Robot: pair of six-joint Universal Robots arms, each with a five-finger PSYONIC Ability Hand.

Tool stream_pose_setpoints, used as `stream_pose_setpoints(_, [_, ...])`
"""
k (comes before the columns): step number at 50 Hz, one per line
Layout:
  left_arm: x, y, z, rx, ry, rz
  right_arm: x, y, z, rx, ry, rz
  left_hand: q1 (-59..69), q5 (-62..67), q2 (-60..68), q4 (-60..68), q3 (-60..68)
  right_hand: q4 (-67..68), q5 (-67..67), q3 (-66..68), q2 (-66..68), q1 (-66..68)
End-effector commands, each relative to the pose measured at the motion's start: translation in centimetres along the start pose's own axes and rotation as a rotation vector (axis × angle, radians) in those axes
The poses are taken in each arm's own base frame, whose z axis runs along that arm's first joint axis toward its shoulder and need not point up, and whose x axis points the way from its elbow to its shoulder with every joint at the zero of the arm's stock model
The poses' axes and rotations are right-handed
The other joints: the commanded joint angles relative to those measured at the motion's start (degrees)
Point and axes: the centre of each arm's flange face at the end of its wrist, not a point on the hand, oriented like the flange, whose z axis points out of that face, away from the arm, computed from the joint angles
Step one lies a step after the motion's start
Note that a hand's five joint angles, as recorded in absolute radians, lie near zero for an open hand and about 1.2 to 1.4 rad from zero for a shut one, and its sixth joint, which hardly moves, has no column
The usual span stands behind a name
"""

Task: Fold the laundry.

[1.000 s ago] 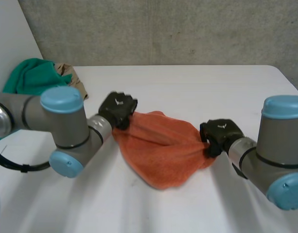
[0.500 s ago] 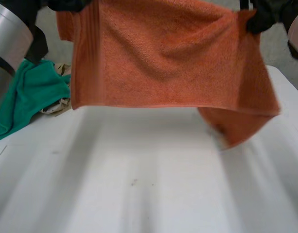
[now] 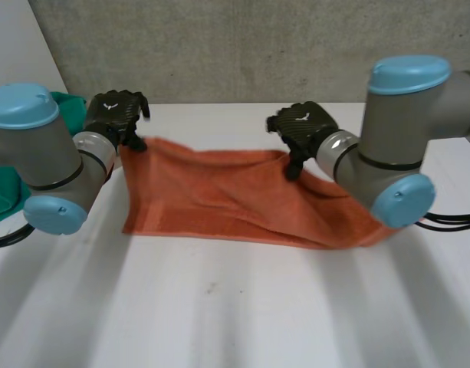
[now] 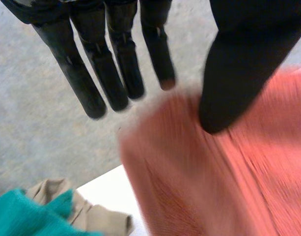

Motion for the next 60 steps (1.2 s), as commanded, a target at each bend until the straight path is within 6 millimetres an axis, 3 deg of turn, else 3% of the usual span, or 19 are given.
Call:
stream_pose_setpoints(1, [0.0, 0.8, 0.6, -0.015, -0.022, 0.019, 0.7, -2.8, -0.6, 0.063, 0.059, -0.005, -30.6, -33.6, -33.0, -33.9, -34.1, -18.5, -17.9, -17.9, -17.1, -8.2])
stream_pose_setpoints(4, [0.3, -0.1, -0.8, -0.012, -0.013, 0.026, 2.7, -3.9, -2.0, 0.063, 0.126, 0.006, -30.3, -33.3, -32.7, -33.6, -33.7, -18.5, -17.9, -17.9, -17.1, -8.2])
stream_pose_setpoints(7, [0.2, -1.8, -3.0, 0.003, -0.008, 0.029, 5.7, -2.6, -3.3, -0.005, 0.197, 0.014, -29.5, -32.5, -31.8, -32.7, -32.9, -18.5, -17.9, -17.9, -17.1, -8.2])
stream_pose_setpoints(12, [0.8, -1.7, -6.2, -0.037, 0.024, 0.038, 8.8, -1.2, -6.1, -0.094, 0.254, 0.016, -27.3, -30.3, -29.6, -30.5, -30.7, -18.5, -17.9, -17.9, -17.1, -8.2])
stream_pose_setpoints(18, [2.7, 0.3, -10.6, -0.119, 0.157, 0.095, 10.6, 4.3, -7.9, -0.294, 0.239, -0.063, -17.7, -20.7, -20.1, -21.0, -21.2, -17.5, -17.0, -17.0, -16.2, -7.3])
stream_pose_setpoints(22, [2.9, 1.9, -12.1, -0.173, 0.194, 0.158, 10.7, 7.1, -8.7, -0.371, 0.176, -0.116, -14.8, -17.8, -17.2, -18.1, -18.3, -13.8, -13.3, -13.3, -12.4, -3.6])
stream_pose_setpoints(26, [2.6, 3.2, -12.5, -0.215, 0.195, 0.204, 11.7, 9.2, -9.1, -0.412, 0.165, -0.108, -14.3, -17.3, -16.7, -17.6, -17.8, -9.5, -8.9, -8.9, -8.1, 0.8])
stream_pose_setpoints(31, [1.4, 4.7, -12.0, -0.267, 0.177, 0.207, 13.1, 12.5, -7.9, -0.41, 0.163, -0.066, -14.8, -17.8, -17.2, -18.1, -18.3, -4.8, -4.2, -4.2, -3.4, 5.5])
stream_pose_setpoints(36, [1.2, 5.6, -11.7, -0.289, 0.175, 0.2, 13.9, 14.7, -7.1, -0.405, 0.154, -0.039, -15.3, -18.3, -17.7, -18.6, -18.8, -2.9, -2.3, -2.4, -1.5, 7.4])
stream_pose_setpoints(49, [1.2, 5.6, -11.6, -0.283, 0.174, 0.199, 14.4, 16.3, -4.6, -0.325, 0.115, 0.068, -16.0, -19.0, -18.4, -19.3, -19.4, 17.1, 17.7, 17.6, 18.5, 27.4])
stream_pose_setpoints(54, [1.1, 5.6, -11.6, -0.285, 0.172, 0.199, 14.7, 16.8, -4.0, -0.326, 0.122, 0.07, -16.7, -19.7, -19.0, -19.9, -20.1, 51.4, 52.0, 52.0, 52.8, 61.7])
stream_pose_setpoints(60, [1.0, 5.5, -11.3, -0.272, 0.163, 0.198, 14.9, 16.1, -4.1, -0.318, 0.13, 0.062, -18.3, -21.4, -20.7, -21.6, -21.8, 51.5, 52.1, 52.1, 52.9, 61.8])
